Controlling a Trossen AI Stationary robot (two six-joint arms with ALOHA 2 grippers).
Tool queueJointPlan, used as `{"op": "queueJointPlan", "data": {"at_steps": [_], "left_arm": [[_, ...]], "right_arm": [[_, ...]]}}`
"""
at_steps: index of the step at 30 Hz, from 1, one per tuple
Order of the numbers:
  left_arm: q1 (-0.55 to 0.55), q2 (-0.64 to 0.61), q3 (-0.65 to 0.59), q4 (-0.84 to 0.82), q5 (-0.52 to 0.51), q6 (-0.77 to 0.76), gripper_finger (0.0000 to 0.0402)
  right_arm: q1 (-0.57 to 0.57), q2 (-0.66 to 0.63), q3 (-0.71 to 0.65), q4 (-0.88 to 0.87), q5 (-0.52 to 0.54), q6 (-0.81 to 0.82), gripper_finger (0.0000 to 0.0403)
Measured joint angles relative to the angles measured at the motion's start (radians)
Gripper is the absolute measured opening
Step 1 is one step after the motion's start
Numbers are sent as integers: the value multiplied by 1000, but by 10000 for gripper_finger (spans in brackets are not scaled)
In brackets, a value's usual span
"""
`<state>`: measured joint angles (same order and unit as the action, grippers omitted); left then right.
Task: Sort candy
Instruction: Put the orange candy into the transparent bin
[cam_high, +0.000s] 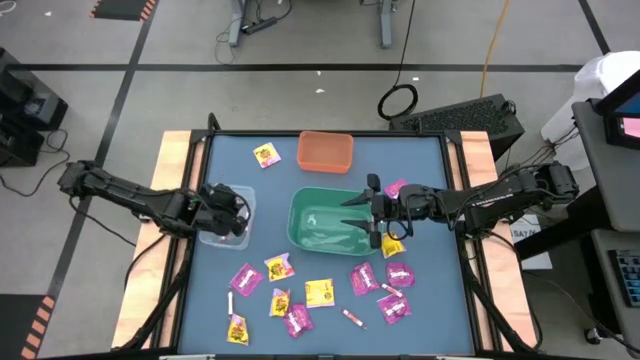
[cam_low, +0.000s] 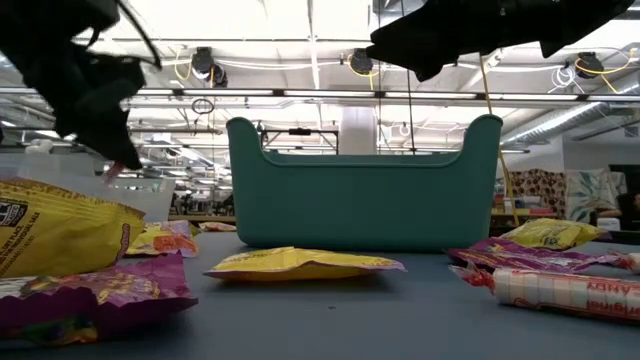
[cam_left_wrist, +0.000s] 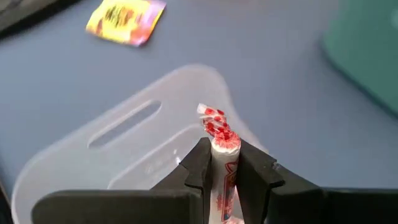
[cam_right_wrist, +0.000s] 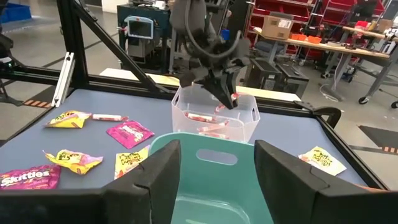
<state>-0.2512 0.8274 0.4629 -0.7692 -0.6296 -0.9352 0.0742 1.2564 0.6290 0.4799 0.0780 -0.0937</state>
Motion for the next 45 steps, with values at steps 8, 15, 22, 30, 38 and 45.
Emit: {"op": "queueJointPlan", "data": {"at_steps": [8,15,22,30,38,45], "left_arm": [[0,1,-57,2,-4,-153,70],[0,2,-60,27,-34,-159,132],[0,2,-59,93,-32,-156,169],[0,1,-13,217,-22,-60,171],[0,2,-12,495,2,168,171],[0,1,-12,594,2,269,171]], "right_arm": [[0,0,0,4,0,-3,194],[0,0,0,5,-1,32,194],[51,-38,44,-189,1,85,194],[205,-76,224,-690,102,219,194],[322,-77,275,-809,108,294,194],[404,-77,276,-978,186,486,194]]}}
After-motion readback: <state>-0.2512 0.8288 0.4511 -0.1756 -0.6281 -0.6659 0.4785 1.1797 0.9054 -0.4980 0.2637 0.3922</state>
